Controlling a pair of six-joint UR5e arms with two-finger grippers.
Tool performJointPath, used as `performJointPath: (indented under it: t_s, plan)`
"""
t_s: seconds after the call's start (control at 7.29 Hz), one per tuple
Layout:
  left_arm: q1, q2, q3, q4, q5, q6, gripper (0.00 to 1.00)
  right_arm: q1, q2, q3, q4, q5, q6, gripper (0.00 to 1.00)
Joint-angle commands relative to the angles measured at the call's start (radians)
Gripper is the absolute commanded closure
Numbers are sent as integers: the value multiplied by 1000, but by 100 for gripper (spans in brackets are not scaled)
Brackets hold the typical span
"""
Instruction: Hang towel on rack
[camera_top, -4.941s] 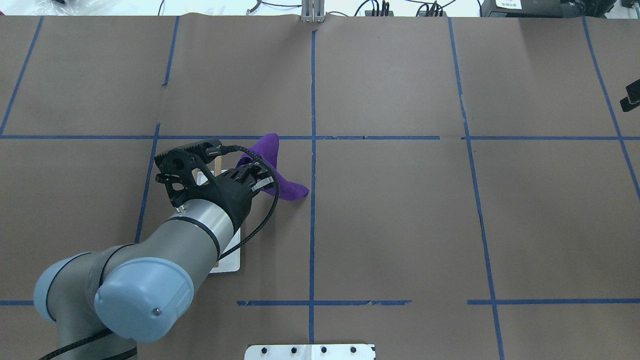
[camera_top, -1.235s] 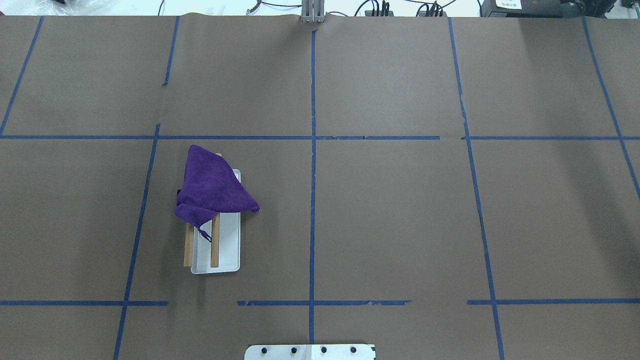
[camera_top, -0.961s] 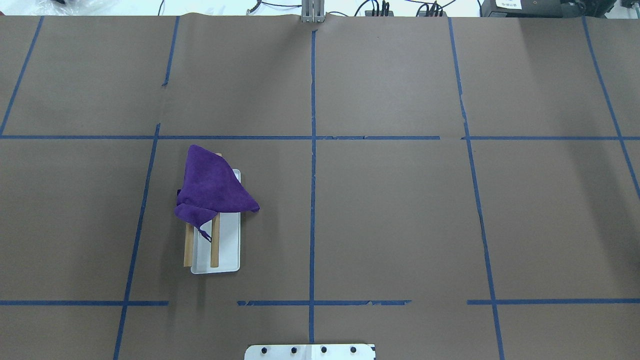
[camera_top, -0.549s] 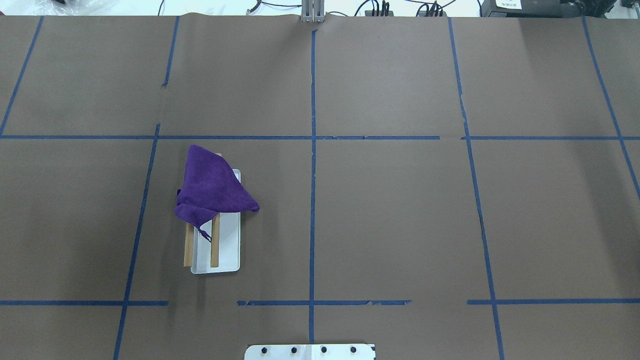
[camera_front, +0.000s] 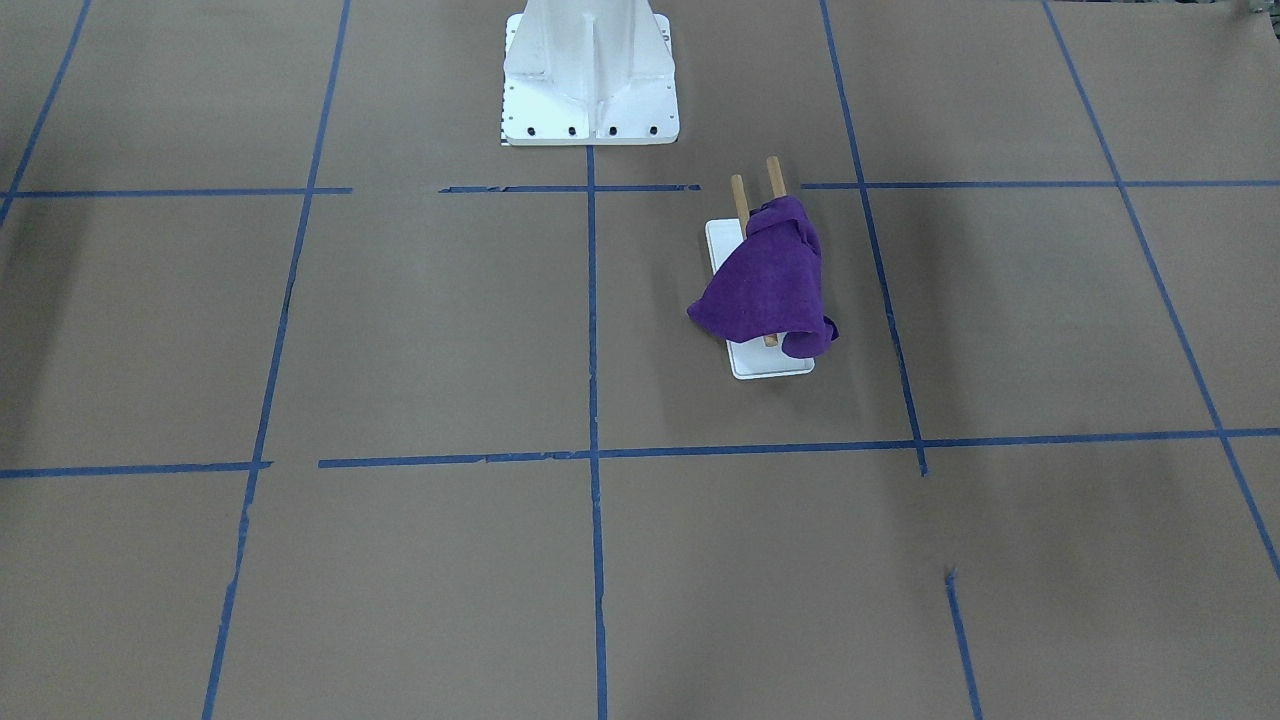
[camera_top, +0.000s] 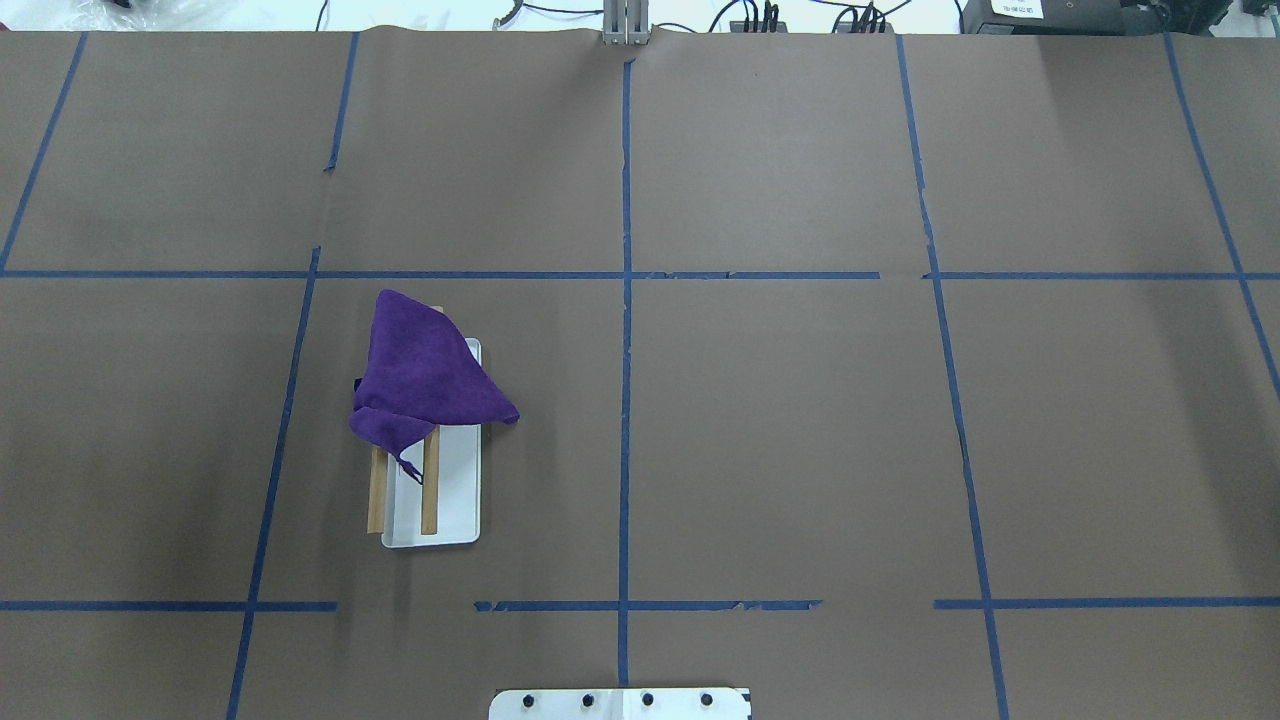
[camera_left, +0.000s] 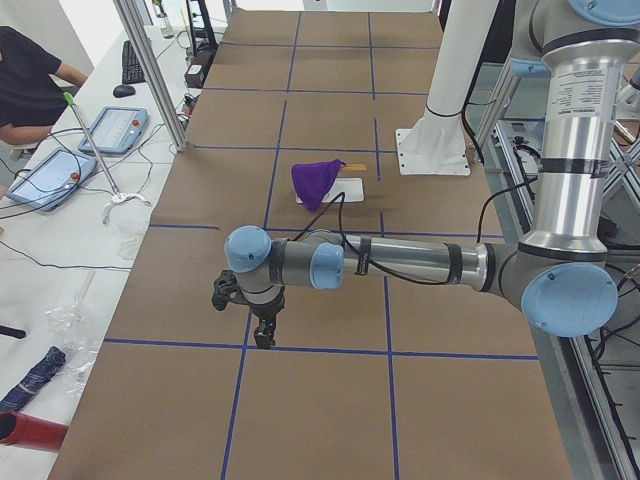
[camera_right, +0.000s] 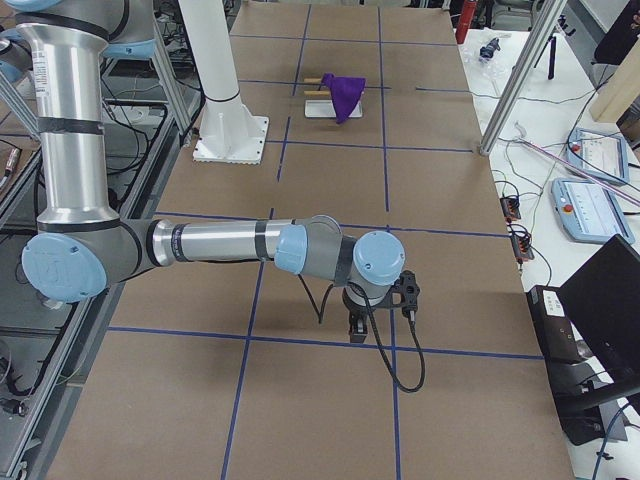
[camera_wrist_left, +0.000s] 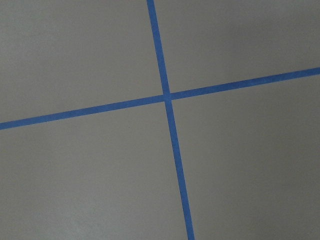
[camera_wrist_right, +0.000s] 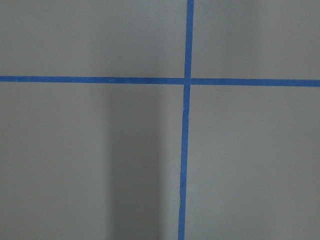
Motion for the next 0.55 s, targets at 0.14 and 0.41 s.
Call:
performJointPath:
  t_s: [0.14,0.41]
  plan:
    - [-34,2,-26,7,11,-13,0,5,1,-4,4,-6,4,0]
    - [-34,2,-26,7,10,-13,0,32,-25,14,12,-11,18,0]
